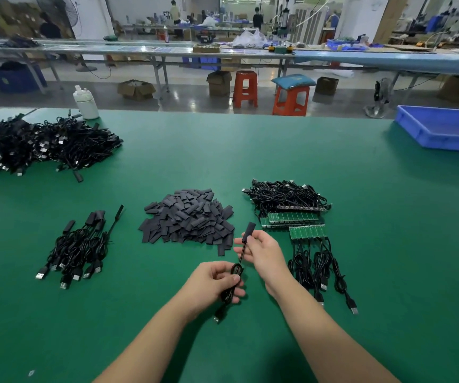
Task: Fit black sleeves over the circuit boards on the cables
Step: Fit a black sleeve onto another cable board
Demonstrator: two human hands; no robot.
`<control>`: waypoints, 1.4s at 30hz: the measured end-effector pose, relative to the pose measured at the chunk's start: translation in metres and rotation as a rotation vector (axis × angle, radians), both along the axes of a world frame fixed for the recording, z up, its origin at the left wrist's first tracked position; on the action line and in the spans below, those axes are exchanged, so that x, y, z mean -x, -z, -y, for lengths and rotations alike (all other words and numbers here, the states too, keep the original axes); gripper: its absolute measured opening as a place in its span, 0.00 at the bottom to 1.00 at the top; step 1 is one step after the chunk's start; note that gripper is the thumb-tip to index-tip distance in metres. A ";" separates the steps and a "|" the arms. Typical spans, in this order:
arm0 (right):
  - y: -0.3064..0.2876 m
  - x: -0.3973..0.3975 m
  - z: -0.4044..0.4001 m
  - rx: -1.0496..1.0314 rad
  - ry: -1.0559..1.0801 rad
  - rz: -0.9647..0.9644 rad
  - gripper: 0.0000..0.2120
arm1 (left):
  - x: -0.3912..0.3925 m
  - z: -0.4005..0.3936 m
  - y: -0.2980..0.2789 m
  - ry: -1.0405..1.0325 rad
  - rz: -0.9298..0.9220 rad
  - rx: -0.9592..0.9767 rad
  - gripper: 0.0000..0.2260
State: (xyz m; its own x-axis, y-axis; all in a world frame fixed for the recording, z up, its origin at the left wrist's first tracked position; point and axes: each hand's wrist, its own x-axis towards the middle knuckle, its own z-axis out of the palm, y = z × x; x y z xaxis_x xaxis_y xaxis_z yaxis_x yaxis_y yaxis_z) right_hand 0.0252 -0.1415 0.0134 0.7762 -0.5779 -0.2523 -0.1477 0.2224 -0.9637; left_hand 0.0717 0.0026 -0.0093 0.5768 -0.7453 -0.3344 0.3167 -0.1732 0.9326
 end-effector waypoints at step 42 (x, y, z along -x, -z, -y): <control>0.028 0.026 0.046 1.537 -0.017 -0.388 0.10 | -0.024 0.018 0.043 -0.325 1.118 -0.562 0.19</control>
State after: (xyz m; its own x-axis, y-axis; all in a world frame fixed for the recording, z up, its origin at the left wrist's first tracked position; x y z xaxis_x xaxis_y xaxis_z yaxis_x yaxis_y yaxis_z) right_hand -0.0009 -0.1877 -0.0148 0.8151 -0.4504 0.3643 -0.4200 -0.8926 -0.1638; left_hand 0.0954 -0.0150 -0.0525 0.8725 -0.4342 0.2242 -0.4819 -0.6884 0.5421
